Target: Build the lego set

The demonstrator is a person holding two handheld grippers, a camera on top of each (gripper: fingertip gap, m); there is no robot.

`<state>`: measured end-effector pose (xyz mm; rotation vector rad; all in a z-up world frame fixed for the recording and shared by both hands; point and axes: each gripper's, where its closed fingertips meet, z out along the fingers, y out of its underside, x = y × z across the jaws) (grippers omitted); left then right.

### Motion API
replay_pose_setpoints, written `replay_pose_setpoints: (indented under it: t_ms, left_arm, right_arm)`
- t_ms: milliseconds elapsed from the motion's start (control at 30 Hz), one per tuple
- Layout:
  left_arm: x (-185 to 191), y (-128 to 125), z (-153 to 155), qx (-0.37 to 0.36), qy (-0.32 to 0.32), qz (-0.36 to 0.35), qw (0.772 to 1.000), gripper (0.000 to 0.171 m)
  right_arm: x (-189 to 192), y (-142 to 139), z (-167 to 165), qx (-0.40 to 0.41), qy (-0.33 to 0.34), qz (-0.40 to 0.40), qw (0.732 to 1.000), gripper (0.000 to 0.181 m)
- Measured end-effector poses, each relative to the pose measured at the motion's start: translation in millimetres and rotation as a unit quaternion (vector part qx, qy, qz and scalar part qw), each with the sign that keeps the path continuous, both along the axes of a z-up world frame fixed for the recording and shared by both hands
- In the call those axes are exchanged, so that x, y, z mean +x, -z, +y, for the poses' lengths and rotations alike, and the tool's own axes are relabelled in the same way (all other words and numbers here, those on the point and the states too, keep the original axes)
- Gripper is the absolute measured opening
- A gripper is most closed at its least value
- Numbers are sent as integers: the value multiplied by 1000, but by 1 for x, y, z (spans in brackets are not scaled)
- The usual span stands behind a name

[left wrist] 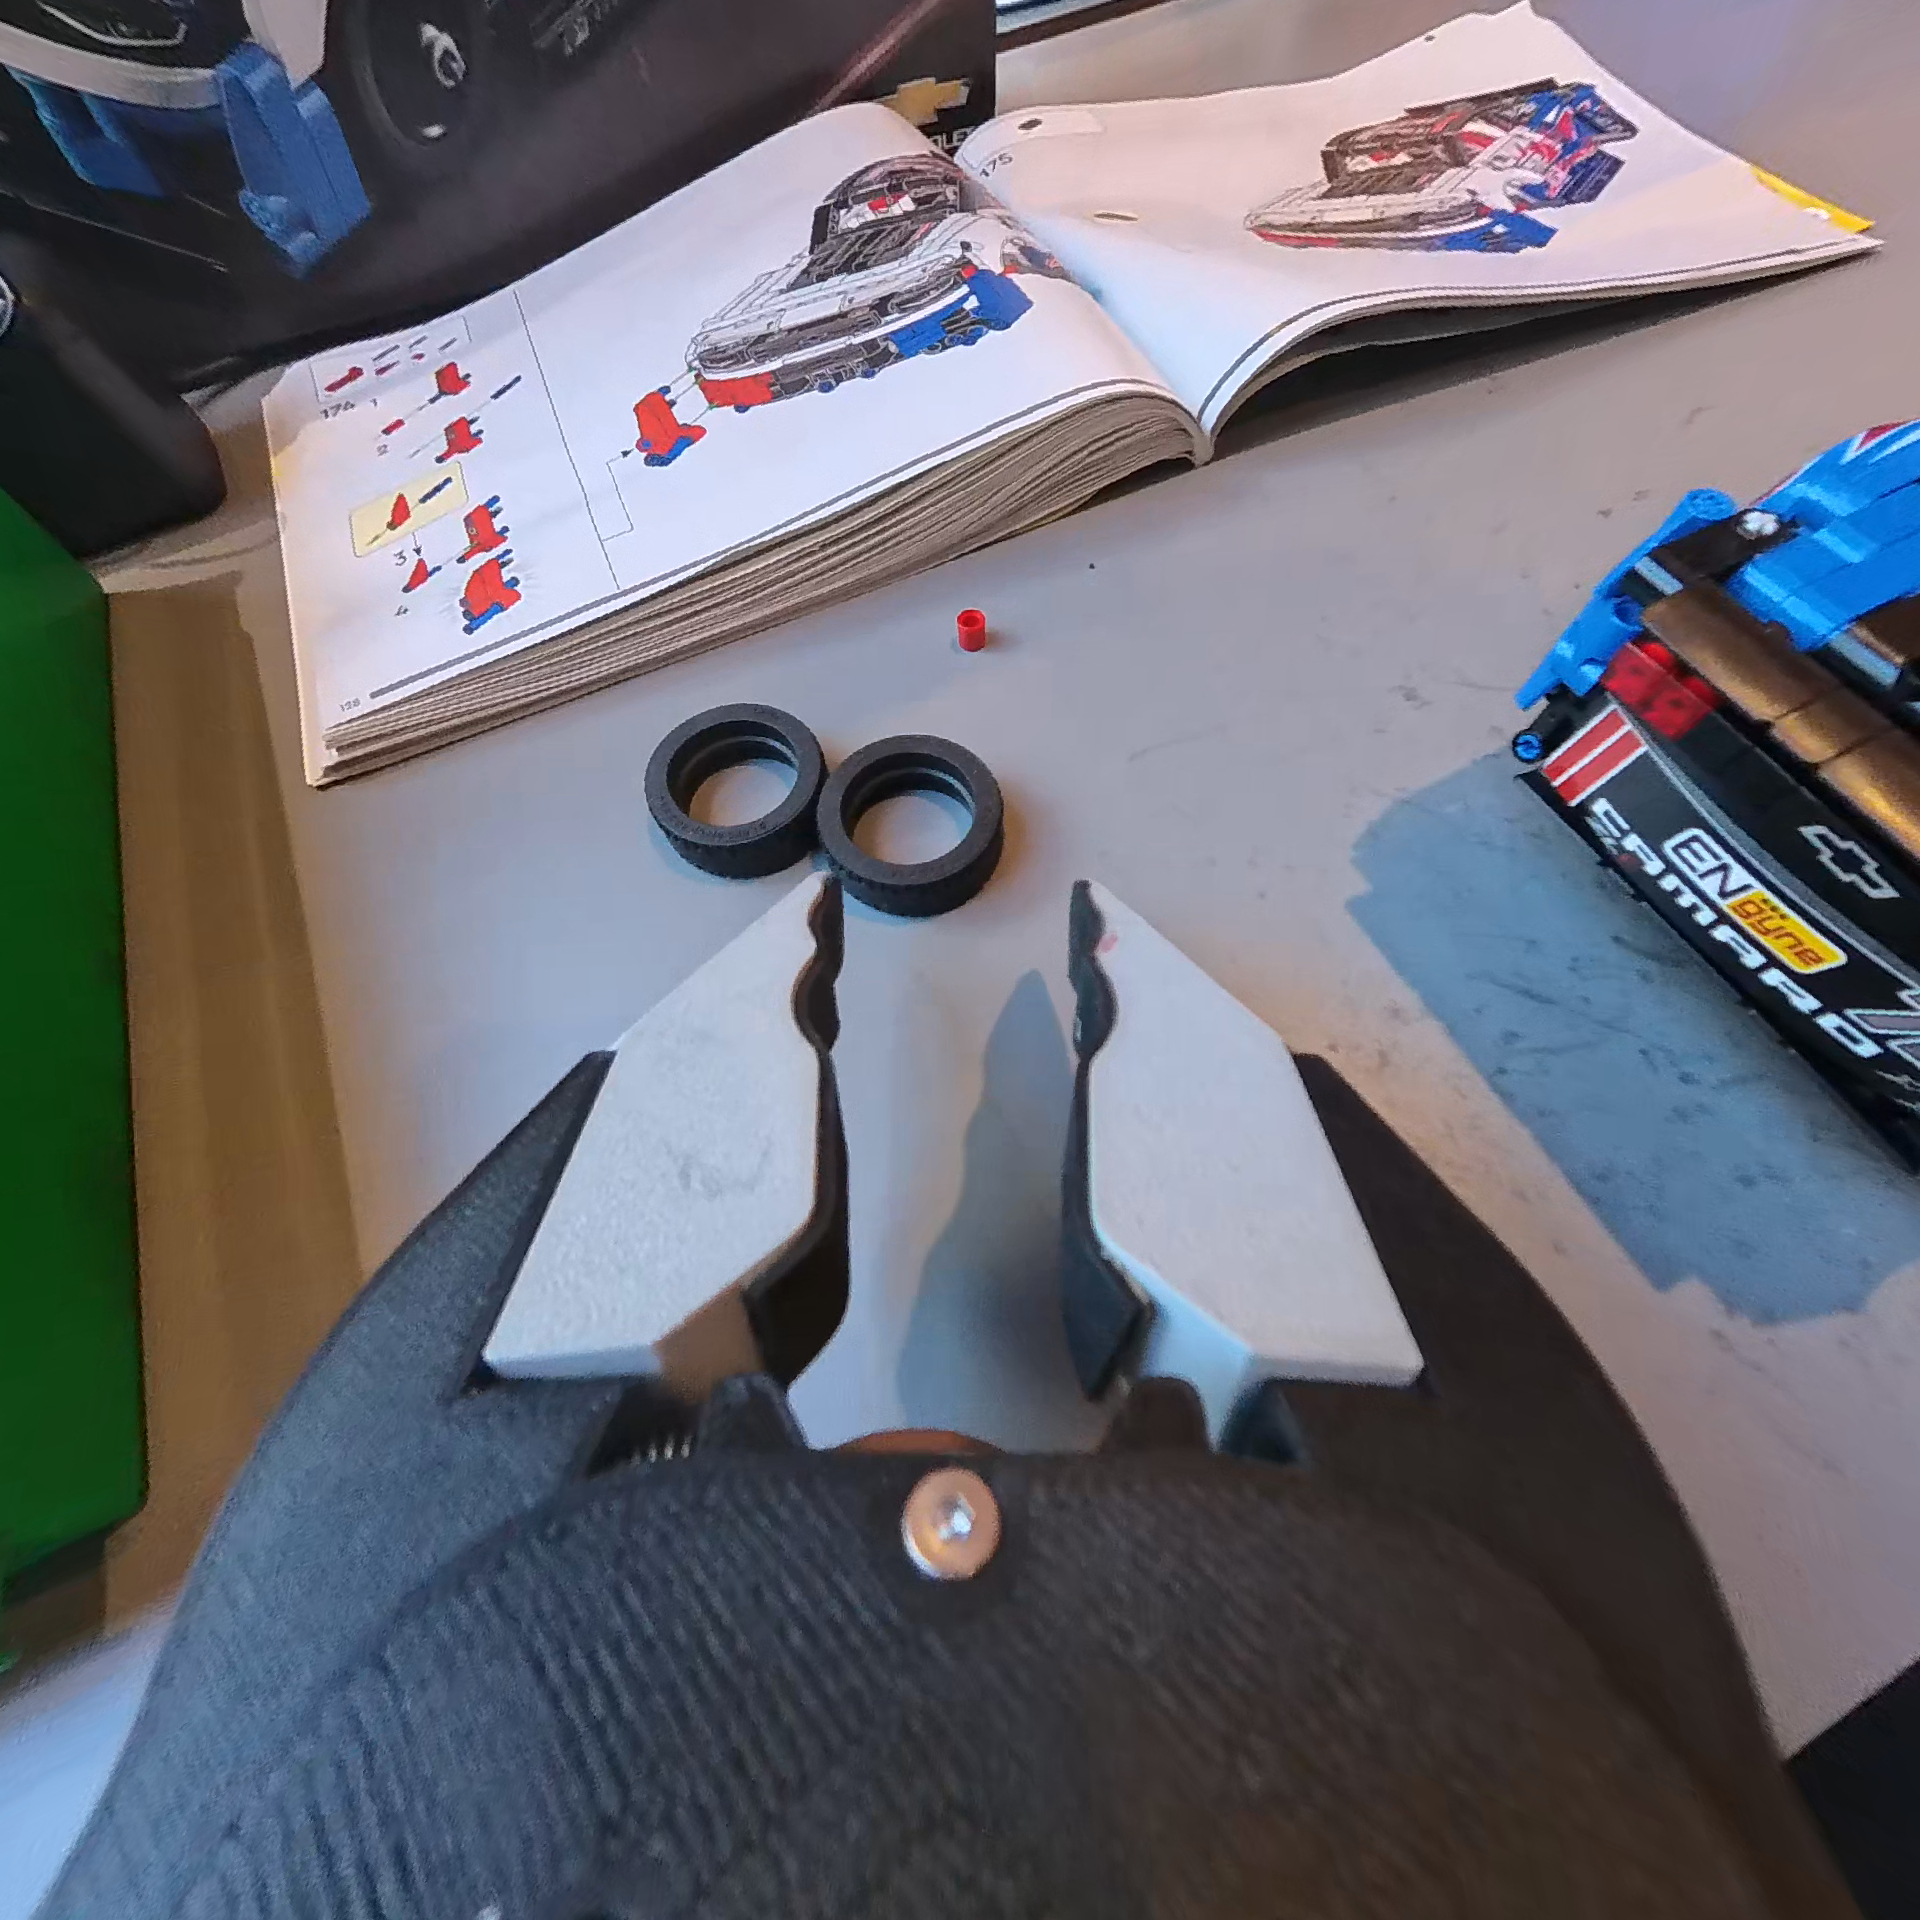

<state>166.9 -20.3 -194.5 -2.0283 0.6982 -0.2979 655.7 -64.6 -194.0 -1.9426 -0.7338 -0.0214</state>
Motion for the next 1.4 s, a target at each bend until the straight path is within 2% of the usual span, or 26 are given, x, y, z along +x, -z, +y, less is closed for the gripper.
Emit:
replay_pose_setpoints:
  t_ms: [667, 1300, 1400]
  left_arm:
    - [2, -11, -4, 25, 13, -25, 999, 35]
    - [2, -19, -7, 47, 20, -43, 998, 31]
    - [2, -20, -7, 48, 20, -44, 998, 30]
  right_arm:
    - [3, 6, 3, -8, 13, -20, 1000, 40]
    - [5, 9, 5, -14, 20, -29, 999, 23]
    - [5, 9, 5, -14, 20, -29, 999, 16]
